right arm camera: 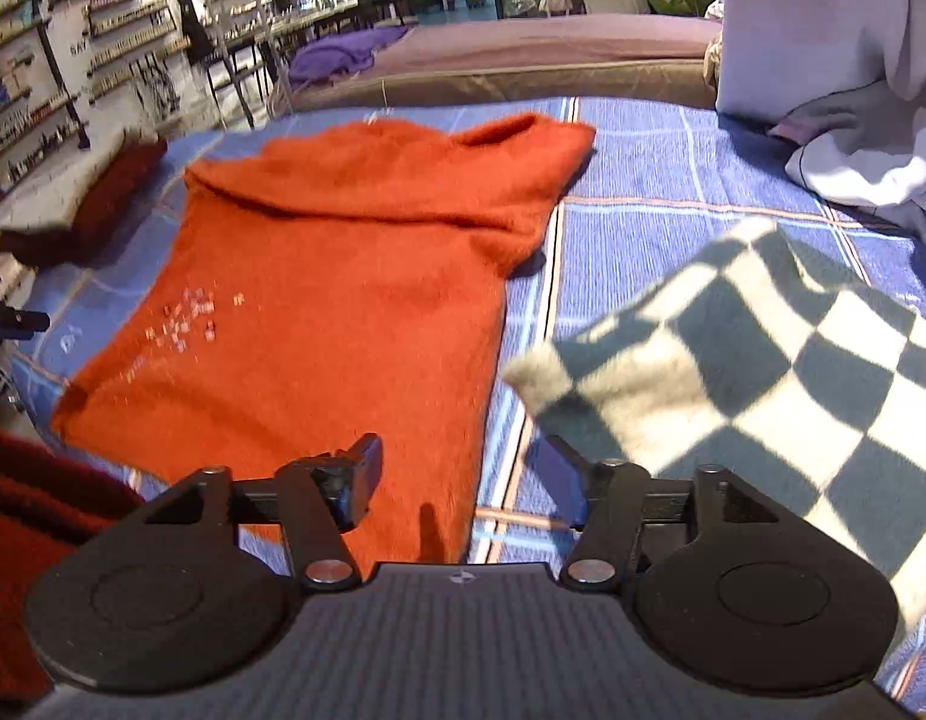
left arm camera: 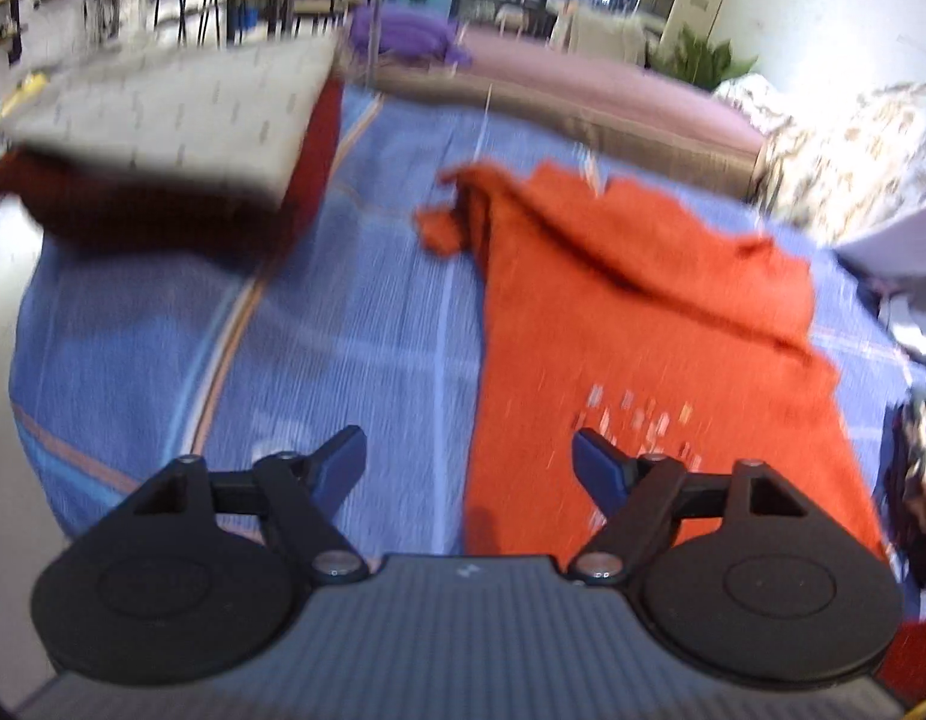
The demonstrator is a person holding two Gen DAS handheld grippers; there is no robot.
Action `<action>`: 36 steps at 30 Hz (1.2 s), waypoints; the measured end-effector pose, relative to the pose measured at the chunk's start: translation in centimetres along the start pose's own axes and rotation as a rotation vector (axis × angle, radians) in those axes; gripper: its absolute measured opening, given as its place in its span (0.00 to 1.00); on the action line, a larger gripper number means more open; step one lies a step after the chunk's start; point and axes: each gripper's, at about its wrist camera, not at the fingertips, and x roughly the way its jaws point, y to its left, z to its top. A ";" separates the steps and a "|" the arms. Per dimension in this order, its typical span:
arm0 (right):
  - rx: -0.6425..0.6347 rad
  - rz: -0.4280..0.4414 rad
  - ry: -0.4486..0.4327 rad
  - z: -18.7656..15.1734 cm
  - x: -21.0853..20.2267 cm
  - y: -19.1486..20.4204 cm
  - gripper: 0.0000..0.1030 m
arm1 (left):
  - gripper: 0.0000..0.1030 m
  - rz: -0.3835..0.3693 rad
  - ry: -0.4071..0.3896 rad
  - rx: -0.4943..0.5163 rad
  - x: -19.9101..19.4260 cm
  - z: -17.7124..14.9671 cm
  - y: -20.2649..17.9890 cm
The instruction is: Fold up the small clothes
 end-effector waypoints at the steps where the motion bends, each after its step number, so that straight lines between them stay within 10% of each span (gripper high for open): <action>1: -0.002 0.012 -0.020 0.8 -0.1 0.1 0.98 | 0.80 -0.010 -0.042 0.009 -0.6 1.0 -0.7; 14: -0.178 0.021 -0.231 11.7 2.3 2.7 1.00 | 1.00 -0.040 -0.231 0.373 0.5 11.7 -13.7; 23: -0.257 -0.059 -0.068 11.0 10.6 2.1 1.00 | 1.00 0.073 -0.066 0.543 9.9 8.8 -15.2; 36: -0.025 -0.228 0.088 9.0 19.7 -2.4 0.99 | 1.00 -0.024 0.140 0.384 16.9 3.3 -12.7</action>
